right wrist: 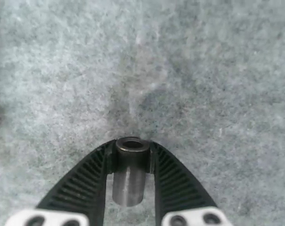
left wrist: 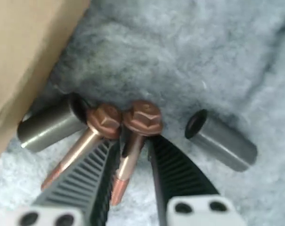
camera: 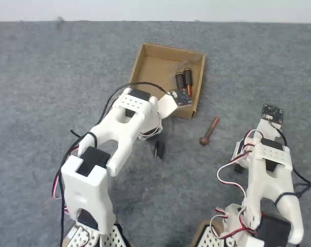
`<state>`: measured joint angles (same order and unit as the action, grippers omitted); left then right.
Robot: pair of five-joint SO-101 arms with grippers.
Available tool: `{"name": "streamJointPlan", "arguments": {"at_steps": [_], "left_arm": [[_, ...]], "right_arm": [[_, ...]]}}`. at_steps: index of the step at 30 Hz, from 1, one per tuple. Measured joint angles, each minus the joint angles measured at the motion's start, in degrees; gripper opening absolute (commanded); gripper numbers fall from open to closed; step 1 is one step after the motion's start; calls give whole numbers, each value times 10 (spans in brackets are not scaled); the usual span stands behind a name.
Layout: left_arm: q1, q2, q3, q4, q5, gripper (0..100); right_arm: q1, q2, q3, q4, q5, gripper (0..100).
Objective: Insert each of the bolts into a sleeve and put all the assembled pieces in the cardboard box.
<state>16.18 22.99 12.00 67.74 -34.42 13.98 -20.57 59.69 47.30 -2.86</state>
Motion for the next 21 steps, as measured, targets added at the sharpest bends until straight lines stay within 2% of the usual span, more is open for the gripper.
{"name": "streamJointPlan", "arguments": {"at_steps": [4,18,21], "left_arm": [[0,0,0,-1,20,108],[10,0,0,-1,21,108],[11,0,0,-1,21,103]], "right_arm": [[0,0,0,0,1,6],[0,0,12,-2,3,6],[-6,-4,16,-4,24,6]]}}
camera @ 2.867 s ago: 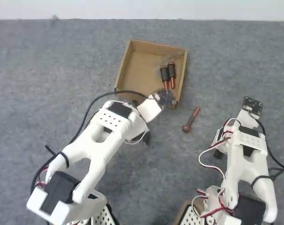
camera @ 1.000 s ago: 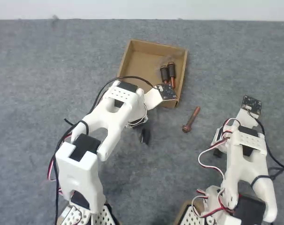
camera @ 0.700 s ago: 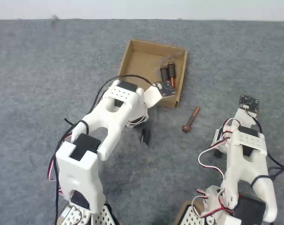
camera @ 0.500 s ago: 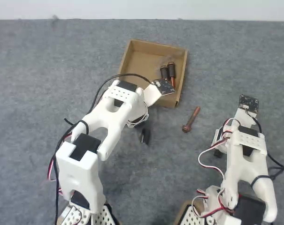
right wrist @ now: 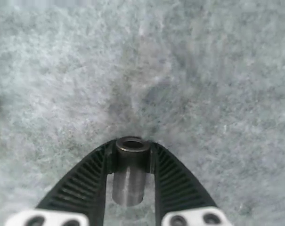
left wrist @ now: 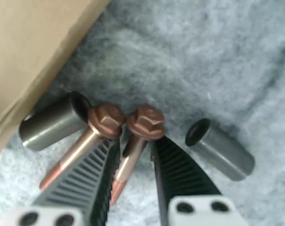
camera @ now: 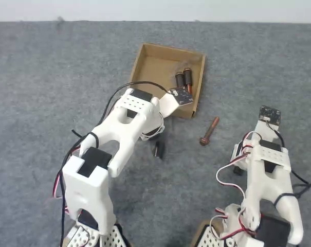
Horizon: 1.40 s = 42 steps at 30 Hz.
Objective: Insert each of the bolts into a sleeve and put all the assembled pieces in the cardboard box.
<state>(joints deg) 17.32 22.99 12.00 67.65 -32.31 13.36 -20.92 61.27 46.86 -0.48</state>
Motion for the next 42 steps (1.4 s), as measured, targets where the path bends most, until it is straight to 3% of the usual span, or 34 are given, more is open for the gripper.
{"name": "streamJointPlan", "arguments": {"at_steps": [5,15,22,31,36,42], "left_arm": [[4,0,0,0,-6,9],[13,1,0,0,-6,11],[8,-16,27,-25,129,11],[-6,-240,297,-212,302,13],[-51,-350,361,-222,342,14],[-126,-386,370,-222,374,14]], "right_arm": [[-4,0,0,0,28,6],[-4,0,0,-11,33,6],[-4,0,0,-11,33,6],[-4,0,0,-11,33,6],[-4,0,2,-11,33,6],[-4,0,2,-11,33,6]]}}
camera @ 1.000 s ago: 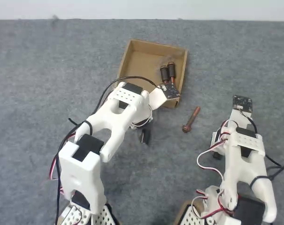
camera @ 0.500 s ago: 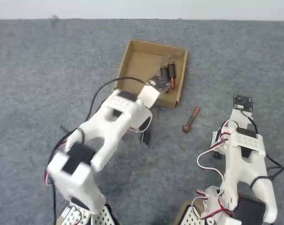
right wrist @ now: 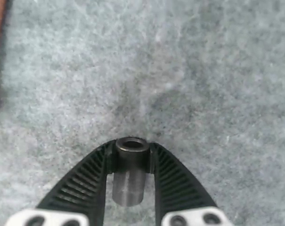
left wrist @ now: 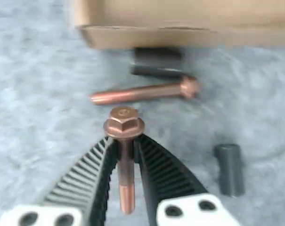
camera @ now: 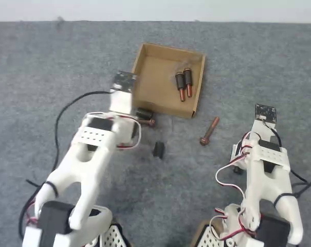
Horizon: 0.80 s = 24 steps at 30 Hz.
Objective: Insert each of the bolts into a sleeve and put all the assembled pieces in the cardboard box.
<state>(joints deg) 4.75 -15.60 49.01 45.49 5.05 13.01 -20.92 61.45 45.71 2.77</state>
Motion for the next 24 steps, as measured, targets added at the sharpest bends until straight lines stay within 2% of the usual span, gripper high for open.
{"name": "streamJointPlan", "arguments": {"at_steps": [6,11,14,20,24], "left_arm": [[-60,-3,11,-6,6,13],[-88,-20,92,-100,4,13],[-110,-49,122,-121,6,13],[-150,-105,183,-126,6,13],[-185,-128,205,-126,6,13]], "right_arm": [[0,0,0,0,0,6],[0,0,0,0,0,6],[-2,-3,1,-3,0,6],[-15,-3,1,-69,0,6],[-21,-3,1,-162,2,6]]}}
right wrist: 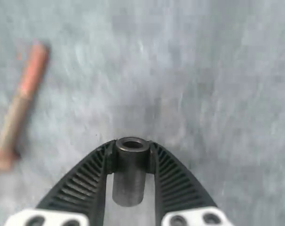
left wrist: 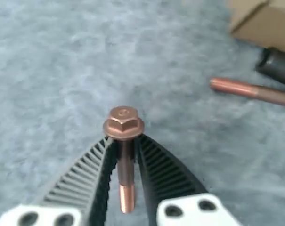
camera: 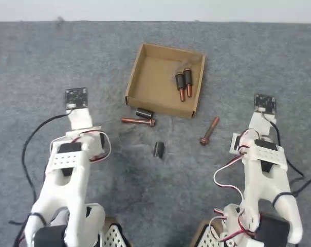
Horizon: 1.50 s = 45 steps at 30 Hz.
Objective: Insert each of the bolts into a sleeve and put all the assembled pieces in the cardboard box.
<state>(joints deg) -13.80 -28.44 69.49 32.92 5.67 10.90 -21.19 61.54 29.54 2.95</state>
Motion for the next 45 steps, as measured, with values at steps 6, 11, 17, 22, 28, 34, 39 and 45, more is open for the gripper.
{"name": "streamJointPlan", "arguments": {"at_steps": [6,11,17,22,28,34,39,45], "left_arm": [[-17,-3,2,0,0,13],[-20,-3,4,-14,0,13],[-20,-5,12,-26,0,13],[-20,-6,12,-26,0,13],[-20,-6,12,-26,0,13],[-20,-6,12,-26,0,13],[-20,-6,12,-26,-27,14],[-20,-6,12,-47,-38,15]], "right_arm": [[-23,0,4,-161,1,6],[-74,0,51,-281,1,6],[-137,0,91,-440,1,6],[-168,0,94,-536,1,6],[-190,44,73,-658,1,6],[-188,176,-3,-774,1,6],[-189,258,-46,-865,1,6],[-202,322,-52,-967,1,6]]}}
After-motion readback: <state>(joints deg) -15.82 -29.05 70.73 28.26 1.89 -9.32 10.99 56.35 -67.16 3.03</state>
